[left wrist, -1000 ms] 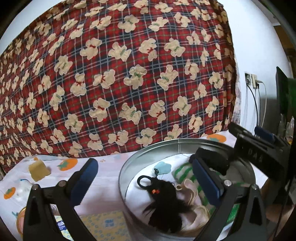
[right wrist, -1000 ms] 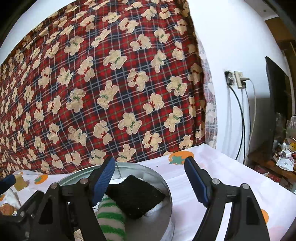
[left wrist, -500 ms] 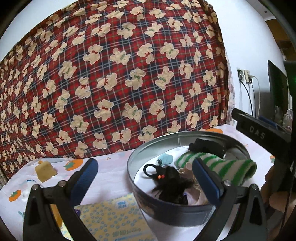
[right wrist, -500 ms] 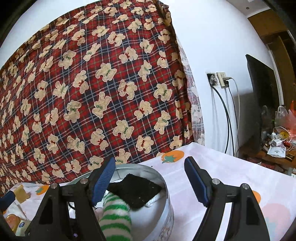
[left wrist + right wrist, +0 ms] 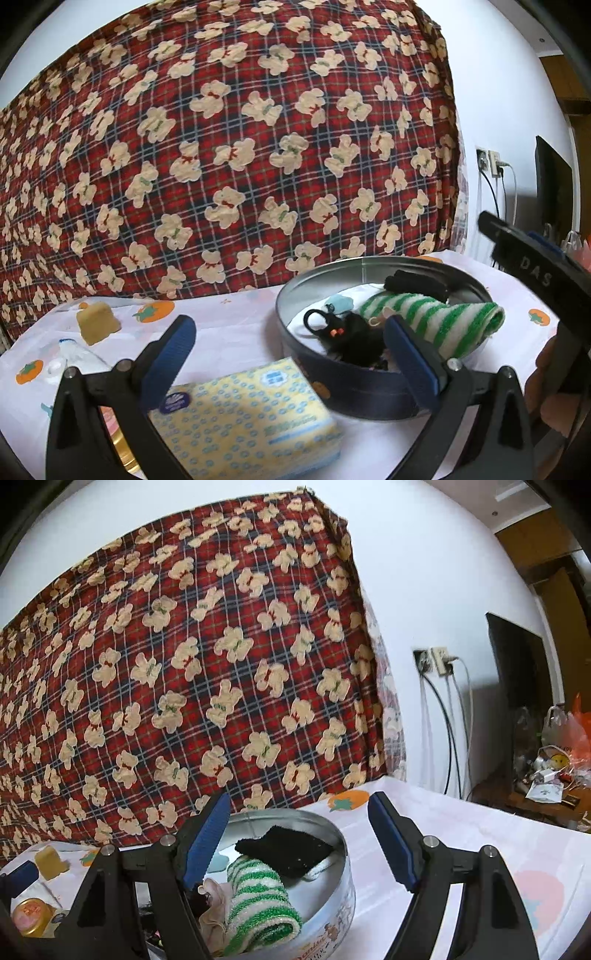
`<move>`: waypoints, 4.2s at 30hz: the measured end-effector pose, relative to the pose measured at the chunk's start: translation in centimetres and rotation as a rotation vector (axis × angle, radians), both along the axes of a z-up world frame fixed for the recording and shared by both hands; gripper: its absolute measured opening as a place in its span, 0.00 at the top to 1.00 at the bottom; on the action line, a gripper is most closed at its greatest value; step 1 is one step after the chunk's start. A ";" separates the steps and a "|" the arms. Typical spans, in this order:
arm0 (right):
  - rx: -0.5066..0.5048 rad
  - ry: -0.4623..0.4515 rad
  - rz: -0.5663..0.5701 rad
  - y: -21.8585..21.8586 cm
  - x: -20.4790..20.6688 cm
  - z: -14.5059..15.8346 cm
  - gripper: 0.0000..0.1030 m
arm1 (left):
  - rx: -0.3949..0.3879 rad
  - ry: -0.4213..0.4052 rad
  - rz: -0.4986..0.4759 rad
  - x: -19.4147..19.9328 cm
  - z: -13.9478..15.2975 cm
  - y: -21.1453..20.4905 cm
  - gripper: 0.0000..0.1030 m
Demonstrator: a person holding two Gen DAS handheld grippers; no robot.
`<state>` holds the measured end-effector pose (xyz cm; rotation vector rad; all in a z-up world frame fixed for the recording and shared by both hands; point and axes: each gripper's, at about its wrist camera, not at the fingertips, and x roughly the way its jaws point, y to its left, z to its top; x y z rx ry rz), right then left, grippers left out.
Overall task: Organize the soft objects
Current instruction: 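Move both open tools away from the tin back over the remaining items, then grasp the light blue cloth on the table with the left tool, then grasp the white knit glove with blue cuff with the right tool and lift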
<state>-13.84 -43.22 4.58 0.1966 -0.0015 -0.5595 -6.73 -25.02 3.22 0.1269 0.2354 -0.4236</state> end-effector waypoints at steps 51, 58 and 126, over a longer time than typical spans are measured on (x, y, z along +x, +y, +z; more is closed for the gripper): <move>-0.011 0.041 0.372 21.0 4.9 -1.1 0.23 | -0.014 0.001 0.231 4.4 -0.7 19.8 0.00; -0.030 0.069 0.447 25.0 6.7 -1.3 0.23 | -0.019 0.029 0.297 6.2 -1.1 24.2 0.00; 0.048 0.275 0.588 29.2 12.7 -2.7 0.23 | -0.191 0.260 0.175 12.2 -3.0 34.7 0.91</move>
